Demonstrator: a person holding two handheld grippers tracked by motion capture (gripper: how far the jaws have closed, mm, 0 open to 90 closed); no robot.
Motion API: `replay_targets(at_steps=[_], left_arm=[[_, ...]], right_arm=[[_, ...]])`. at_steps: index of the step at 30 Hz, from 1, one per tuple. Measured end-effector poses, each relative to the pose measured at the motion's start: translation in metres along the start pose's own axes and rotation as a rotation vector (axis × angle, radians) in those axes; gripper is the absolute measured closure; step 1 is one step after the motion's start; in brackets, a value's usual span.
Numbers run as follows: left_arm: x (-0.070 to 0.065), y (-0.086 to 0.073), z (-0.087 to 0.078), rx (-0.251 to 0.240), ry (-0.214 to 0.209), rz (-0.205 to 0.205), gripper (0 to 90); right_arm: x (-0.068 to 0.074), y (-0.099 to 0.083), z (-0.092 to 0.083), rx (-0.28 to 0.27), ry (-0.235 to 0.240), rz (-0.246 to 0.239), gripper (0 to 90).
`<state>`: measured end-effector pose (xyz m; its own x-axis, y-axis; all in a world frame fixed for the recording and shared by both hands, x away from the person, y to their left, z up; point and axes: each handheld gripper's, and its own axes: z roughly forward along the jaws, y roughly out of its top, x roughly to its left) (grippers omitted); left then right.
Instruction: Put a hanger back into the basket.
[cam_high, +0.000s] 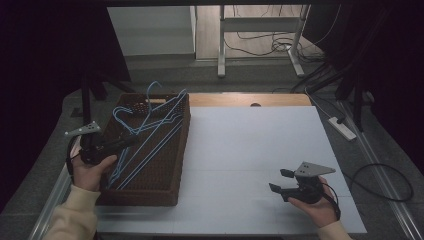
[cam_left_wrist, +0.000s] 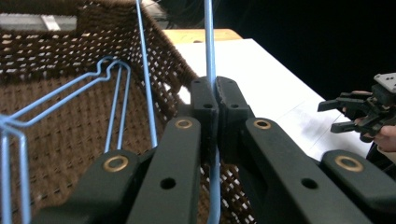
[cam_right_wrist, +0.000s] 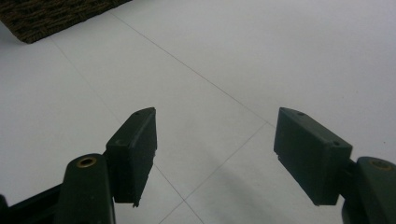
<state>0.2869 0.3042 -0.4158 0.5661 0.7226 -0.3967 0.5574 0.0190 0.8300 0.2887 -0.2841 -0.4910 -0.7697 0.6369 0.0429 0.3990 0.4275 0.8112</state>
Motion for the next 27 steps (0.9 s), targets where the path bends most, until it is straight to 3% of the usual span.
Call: replay_targets(at_steps=[18,27], left_arm=[[0.017,-0.012,0.008,0.091,-0.031,-0.026,87.2],[0.023,-0.012,0.018,0.168,0.036,-0.071,87.2]], right_arm=[[-0.001,0.000,0.000,0.003,-0.002,0.001,31.1],[0.000,0.000,0.000,-0.001,-0.002,0.000,31.1]])
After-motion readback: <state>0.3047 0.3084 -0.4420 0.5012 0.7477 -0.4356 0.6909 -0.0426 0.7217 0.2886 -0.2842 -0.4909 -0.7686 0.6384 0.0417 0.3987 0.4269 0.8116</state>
